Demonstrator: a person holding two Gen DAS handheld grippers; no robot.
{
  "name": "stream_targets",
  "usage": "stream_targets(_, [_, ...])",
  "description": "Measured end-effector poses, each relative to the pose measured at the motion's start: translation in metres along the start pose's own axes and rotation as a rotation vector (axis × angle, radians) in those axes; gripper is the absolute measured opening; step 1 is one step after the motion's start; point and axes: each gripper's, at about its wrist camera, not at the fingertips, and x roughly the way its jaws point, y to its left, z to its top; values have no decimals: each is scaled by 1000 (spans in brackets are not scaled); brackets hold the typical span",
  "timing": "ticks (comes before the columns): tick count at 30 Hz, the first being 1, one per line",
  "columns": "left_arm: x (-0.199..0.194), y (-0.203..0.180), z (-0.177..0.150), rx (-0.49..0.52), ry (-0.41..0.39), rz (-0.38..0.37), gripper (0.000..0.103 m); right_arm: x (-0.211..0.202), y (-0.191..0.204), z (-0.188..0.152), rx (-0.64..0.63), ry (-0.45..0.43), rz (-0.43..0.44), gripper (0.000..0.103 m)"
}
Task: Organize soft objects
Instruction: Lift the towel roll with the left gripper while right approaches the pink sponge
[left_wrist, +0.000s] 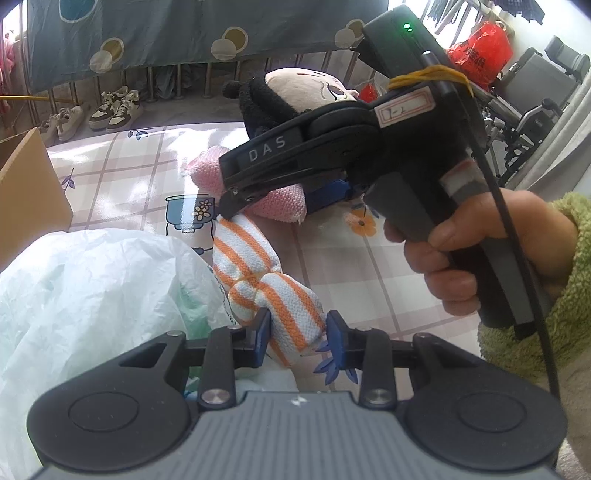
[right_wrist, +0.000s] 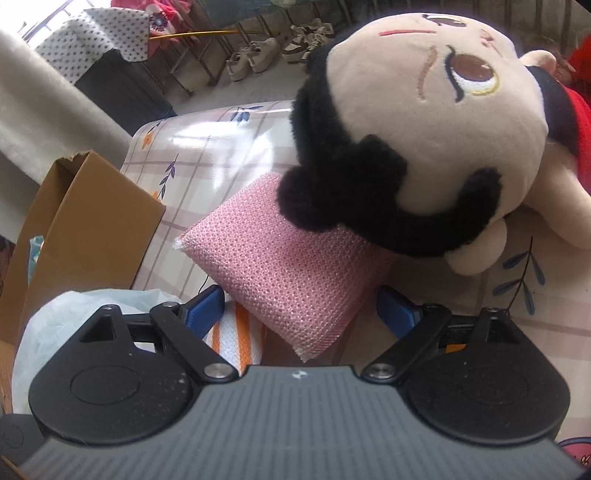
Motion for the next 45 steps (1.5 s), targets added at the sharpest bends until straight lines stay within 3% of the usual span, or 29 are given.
stream_targets(4, [0, 1, 0, 1, 1, -7, 34, -2, -3, 0, 57, 23, 20, 67])
stream_targets(20, [-3, -11, -8, 28, 16, -52, 33, -18, -24, -21, 221, 45, 56, 36])
stream_targets(31, [-8, -49, -29, 54, 28, -130, 33, -47, -45, -53, 253, 46, 44, 23])
stream_targets(40, [-25, -72, -74, 104, 58, -167, 33, -86, -57, -92, 223, 13, 17, 28])
stream_targets(42, [-27, -71, -84, 103, 63, -170, 33, -95, -57, -93, 232, -1, 36, 42])
stream_targets(44, [-29, -67, -91, 94, 62, -173, 33, -100, -54, -86, 230, -24, 47, 74])
stream_targets(45, [-30, -65, -93, 87, 57, -174, 33, -100, -50, -80, 223, -36, 41, 79])
